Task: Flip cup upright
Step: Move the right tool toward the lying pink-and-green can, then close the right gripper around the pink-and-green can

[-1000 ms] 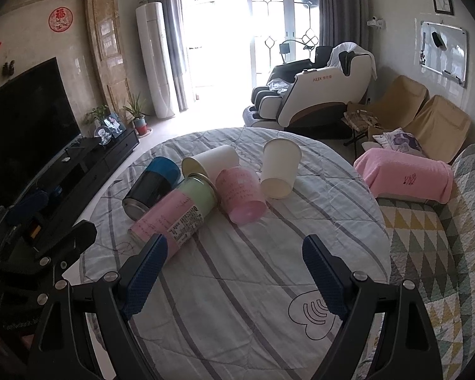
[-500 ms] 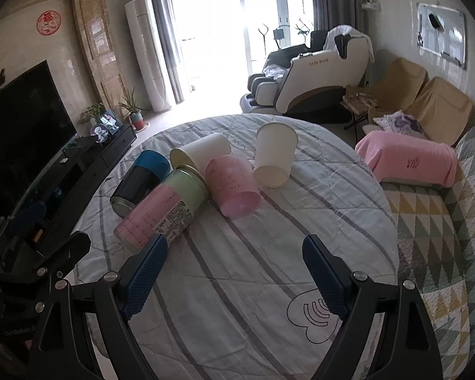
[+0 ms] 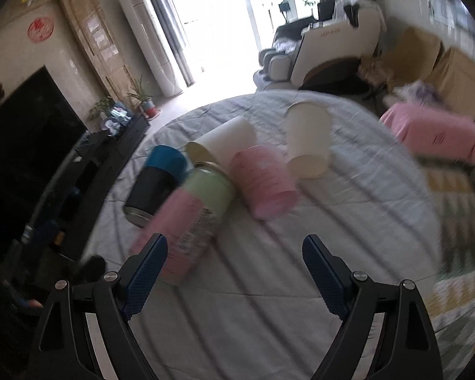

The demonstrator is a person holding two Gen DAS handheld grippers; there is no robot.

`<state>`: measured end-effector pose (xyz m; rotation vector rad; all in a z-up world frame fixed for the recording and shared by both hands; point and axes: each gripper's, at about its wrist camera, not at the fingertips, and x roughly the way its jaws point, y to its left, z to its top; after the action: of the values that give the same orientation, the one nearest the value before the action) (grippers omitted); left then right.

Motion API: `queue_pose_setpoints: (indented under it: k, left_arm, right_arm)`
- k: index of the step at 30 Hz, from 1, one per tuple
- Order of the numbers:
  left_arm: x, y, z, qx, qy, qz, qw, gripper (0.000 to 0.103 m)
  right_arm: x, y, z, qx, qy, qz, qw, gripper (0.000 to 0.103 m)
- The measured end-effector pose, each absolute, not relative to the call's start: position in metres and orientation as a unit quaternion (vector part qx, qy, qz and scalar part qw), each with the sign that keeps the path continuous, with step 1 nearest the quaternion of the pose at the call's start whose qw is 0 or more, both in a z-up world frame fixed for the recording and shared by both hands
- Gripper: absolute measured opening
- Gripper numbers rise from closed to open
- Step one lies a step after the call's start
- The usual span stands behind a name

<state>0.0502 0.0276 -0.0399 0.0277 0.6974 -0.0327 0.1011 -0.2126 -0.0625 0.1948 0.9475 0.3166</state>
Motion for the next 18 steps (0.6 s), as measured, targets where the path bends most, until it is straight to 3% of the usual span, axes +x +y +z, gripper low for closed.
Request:
queue_pose_setpoints:
  k: [18]
  left_arm:
    - [0.086, 0.046, -0.065, 0.026, 0.370, -0.071, 0.926, 0.103]
  right_arm:
    - [0.160, -0.187, -0.116, 0.248, 0.540, 0.104, 0.797, 0.088]
